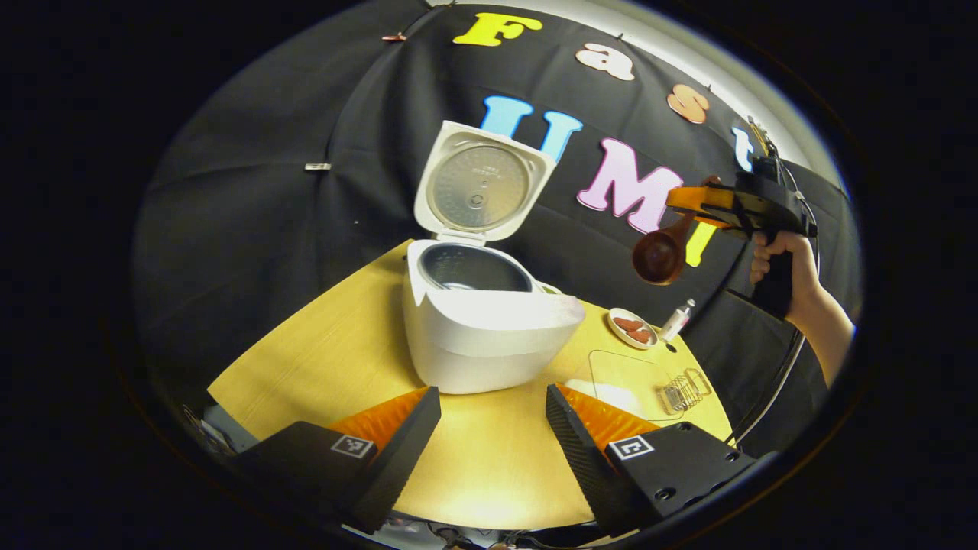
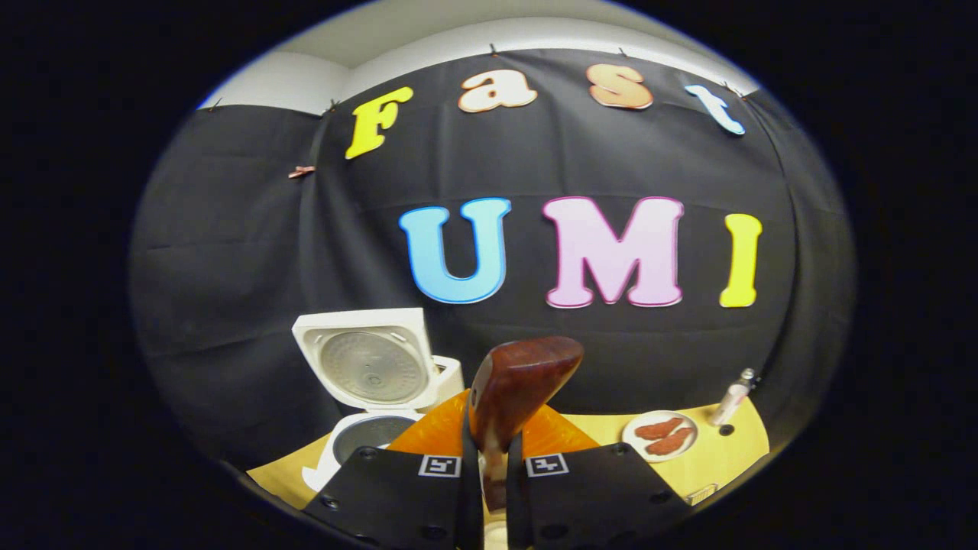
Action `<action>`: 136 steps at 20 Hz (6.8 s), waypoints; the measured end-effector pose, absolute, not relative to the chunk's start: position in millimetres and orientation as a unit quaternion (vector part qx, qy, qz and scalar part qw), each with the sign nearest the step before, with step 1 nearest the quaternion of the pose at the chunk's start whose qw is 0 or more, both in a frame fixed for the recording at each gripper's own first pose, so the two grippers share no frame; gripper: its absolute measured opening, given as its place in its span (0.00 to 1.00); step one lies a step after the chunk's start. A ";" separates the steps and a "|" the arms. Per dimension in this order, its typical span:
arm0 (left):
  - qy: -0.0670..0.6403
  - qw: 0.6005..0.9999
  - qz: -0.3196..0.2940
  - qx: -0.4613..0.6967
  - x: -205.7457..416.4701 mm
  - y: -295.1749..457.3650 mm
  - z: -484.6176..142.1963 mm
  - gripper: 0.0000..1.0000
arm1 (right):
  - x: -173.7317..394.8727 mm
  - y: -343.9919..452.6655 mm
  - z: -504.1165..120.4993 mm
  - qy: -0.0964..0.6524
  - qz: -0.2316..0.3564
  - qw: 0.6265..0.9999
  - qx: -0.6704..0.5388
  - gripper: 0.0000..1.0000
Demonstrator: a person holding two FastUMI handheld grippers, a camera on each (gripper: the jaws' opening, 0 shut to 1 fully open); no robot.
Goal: Close the left gripper, press the button to open the rice cooker; take a wooden spoon from the chopstick holder with the right hand, scoop a spoonful of rice and pour it into the rice cooker, then put the wooden spoon back into the chopstick holder.
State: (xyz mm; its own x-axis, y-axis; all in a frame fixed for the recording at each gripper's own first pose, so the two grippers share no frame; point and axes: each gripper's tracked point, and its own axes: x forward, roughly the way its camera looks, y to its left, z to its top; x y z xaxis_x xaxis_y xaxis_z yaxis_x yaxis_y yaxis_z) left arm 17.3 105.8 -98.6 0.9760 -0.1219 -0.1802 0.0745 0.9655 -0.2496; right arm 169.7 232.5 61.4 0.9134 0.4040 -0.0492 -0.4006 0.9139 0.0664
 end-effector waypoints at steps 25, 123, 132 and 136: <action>0.124 0.986 -0.046 -0.105 66.7 -49.8 -76.8 0.96 | 217.9 -95.0 -102.2 0.170 0.028 0.976 0.132 0.16; 0.112 0.984 0.136 -0.035 250.7 119.3 -5.7 0.98 | 66.9 -2.3 -88.3 0.129 0.155 0.979 0.017 0.99; 0.140 0.981 0.131 -0.012 243.2 103.8 -52.4 1.00 | 66.2 -13.1 -82.9 0.114 0.148 0.982 0.024 0.98; 0.163 0.979 0.123 -0.007 244.3 102.3 -52.9 1.00 | 64.4 -9.3 -80.8 0.113 0.146 0.982 0.032 0.99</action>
State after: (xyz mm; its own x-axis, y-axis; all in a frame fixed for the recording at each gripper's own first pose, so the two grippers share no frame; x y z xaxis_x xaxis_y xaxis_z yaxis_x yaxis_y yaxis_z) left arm 244.3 102.3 -52.9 0.9167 0.2393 -0.3198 -0.2437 0.9695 0.0270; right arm 64.4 -9.3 -80.8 0.9323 0.2931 -0.2118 -0.2788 0.9556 0.0954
